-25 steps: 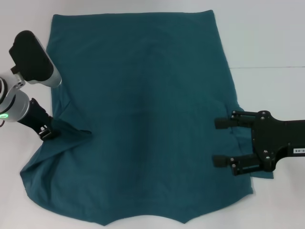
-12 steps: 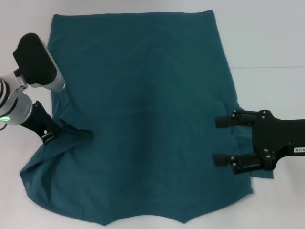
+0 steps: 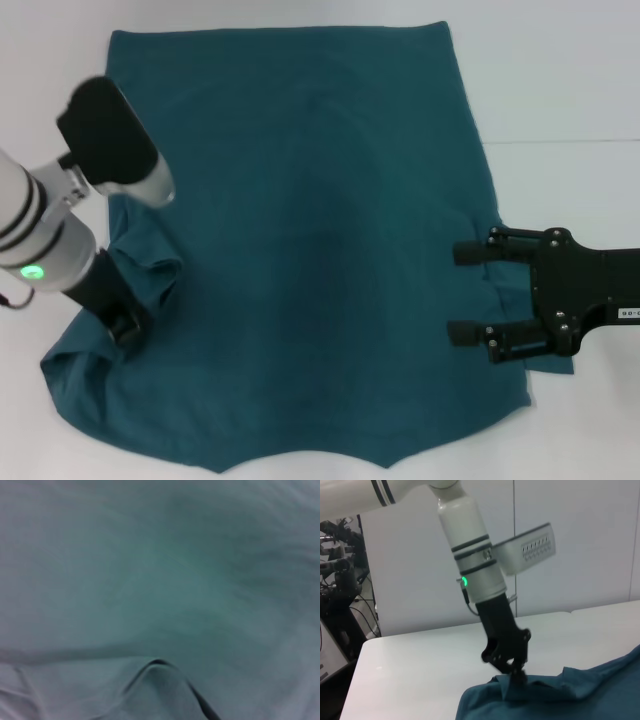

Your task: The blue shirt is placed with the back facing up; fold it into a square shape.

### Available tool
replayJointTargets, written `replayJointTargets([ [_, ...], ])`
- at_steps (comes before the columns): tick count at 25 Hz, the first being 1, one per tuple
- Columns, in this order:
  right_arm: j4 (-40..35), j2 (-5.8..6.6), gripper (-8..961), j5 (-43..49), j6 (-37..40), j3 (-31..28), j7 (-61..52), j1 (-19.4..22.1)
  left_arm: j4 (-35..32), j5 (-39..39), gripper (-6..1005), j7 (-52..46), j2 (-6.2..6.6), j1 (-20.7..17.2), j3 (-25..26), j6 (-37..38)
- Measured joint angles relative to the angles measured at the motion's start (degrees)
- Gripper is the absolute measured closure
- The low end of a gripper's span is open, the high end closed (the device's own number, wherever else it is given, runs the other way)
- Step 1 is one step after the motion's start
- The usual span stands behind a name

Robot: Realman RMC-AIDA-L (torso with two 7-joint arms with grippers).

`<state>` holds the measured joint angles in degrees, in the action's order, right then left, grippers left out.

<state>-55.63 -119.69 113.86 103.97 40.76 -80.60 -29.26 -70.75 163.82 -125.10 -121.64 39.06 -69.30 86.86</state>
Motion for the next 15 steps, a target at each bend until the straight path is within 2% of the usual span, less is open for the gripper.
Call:
replayJointTargets([
  [2,0.0,0.01,11,0.0,0.0,0.0,0.3,0.0,0.2,0.0,961,-1.7,-0.64,-0.4,-1.9,0.1],
  [4,0.1,0.03,11,0.0,0.0,0.0,0.4,0.0,0.4,0.0,962,-2.2,-1.88,-0.7,-2.0,-0.3],
  [8,0.2,0.07,11,-0.1,0.0,0.0,0.9,0.0,1.2,-1.6,934,-3.5,-2.82,-0.7,-1.9,-1.5],
  [11,0.2,0.07,11,-0.1,-0.1,-0.2,1.0,0.0,1.5,-3.2,905,-4.3,-2.81,-0.6,-2.0,-2.4],
  [15,0.2,0.07,11,-0.1,-0.4,-0.6,1.1,0.0,0.8,-4.6,810,-4.4,-2.69,-0.9,-1.7,-4.5],
])
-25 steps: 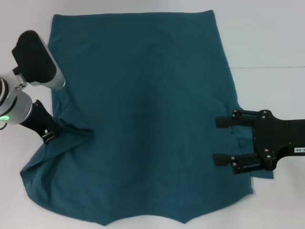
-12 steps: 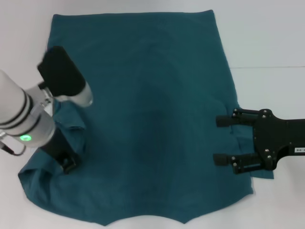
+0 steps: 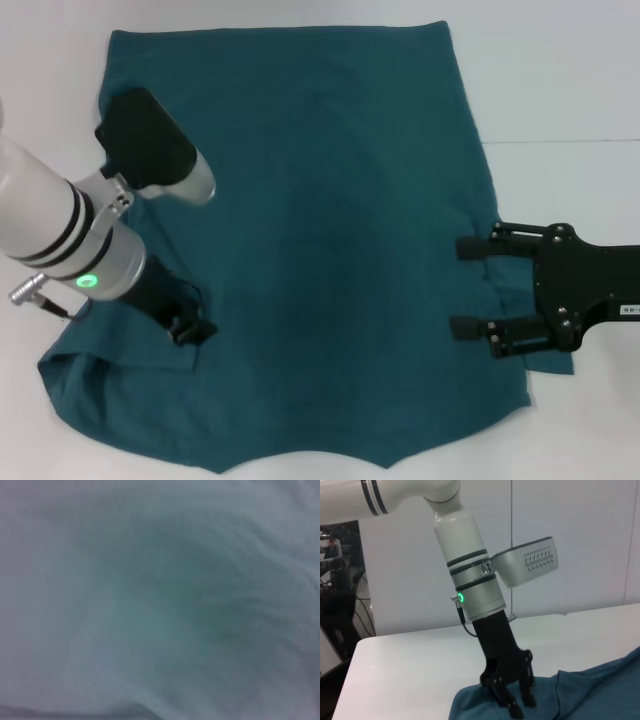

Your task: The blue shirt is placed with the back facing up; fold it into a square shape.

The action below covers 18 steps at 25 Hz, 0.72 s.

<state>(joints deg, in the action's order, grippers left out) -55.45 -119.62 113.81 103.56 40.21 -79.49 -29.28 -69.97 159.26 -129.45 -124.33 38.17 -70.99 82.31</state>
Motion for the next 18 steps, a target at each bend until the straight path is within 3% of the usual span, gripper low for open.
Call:
replayJointTargets([
  [4,0.0,0.0,11,0.0,-0.3,-0.1,0.0,-0.1,-1.0,1.3,714,-0.7,0.29,-0.9,0.6,-6.9],
  [7,0.1,0.0,11,0.0,-0.8,-0.1,0.0,-0.2,1.9,3.8,643,-1.1,0.75,-0.1,1.1,-11.3],
  [12,0.3,0.0,11,0.0,-1.3,-0.1,0.0,-0.6,10.4,4.4,397,-1.2,3.97,2.9,3.0,-17.5],
  [18,0.4,-0.08,11,0.0,-1.7,-0.1,0.0,-0.8,15.9,4.5,596,-2.8,7.13,4.4,3.4,-22.8],
])
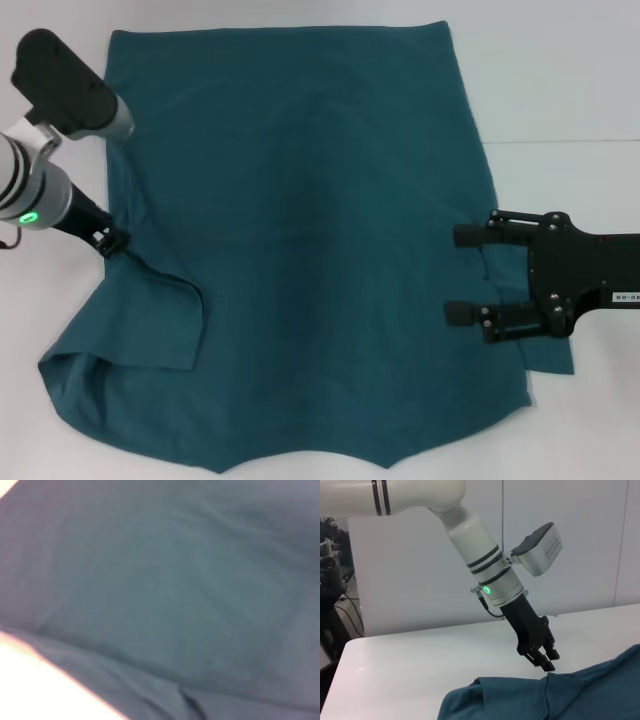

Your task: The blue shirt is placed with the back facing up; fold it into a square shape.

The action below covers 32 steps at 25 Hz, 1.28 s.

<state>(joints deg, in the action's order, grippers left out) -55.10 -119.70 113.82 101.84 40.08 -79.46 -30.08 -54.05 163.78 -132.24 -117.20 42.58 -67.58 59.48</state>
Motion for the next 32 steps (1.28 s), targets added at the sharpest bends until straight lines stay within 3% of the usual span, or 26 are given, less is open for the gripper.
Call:
replayJointTargets([
  [6,0.2,-0.02,11,-0.4,0.0,0.0,-0.1,-0.1,7.2,0.1,774,-0.4,2.29,2.2,-0.4,-2.9],
  [13,0.7,-0.01,11,-0.5,0.3,0.0,-0.1,0.0,9.0,0.1,936,-0.4,2.44,2.7,-2.2,-3.0],
  [19,0.7,-0.01,11,-1.3,0.6,0.3,-0.1,0.5,12.0,0.1,1000,-0.5,2.25,4.3,-3.8,-3.3],
  [25,0.7,-0.01,11,-1.4,1.3,0.0,0.0,0.7,12.8,0.1,977,-0.6,2.0,5.1,-5.5,-3.9],
  [32,0.7,-0.01,11,-1.4,1.7,0.1,0.0,0.7,14.6,0.1,951,-0.6,0.75,7.6,-7.4,-5.1],
])
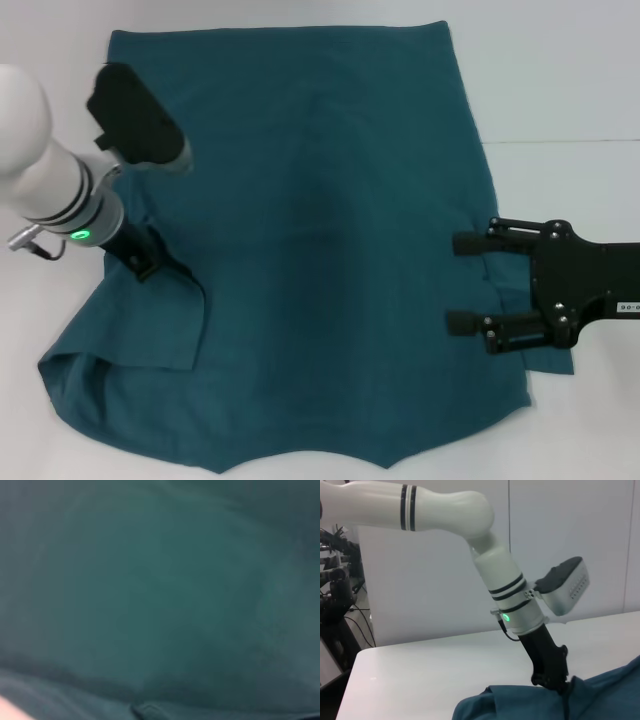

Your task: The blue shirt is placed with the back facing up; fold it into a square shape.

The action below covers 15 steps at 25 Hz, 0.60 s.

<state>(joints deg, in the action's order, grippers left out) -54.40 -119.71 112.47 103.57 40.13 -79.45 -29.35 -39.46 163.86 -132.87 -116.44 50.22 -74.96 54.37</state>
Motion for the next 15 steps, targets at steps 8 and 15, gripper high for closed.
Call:
replayJointTargets([
  [8,0.0,0.0,11,-0.1,0.1,-0.1,0.2,0.0,-0.9,-0.1,921,0.4,-2.71,2.1,-0.3,-1.8],
  [15,-4.4,0.06,11,0.4,-1.2,-0.2,-5.2,0.8,-14.8,-8.2,894,11.7,-6.21,-4.0,14.2,7.1],
])
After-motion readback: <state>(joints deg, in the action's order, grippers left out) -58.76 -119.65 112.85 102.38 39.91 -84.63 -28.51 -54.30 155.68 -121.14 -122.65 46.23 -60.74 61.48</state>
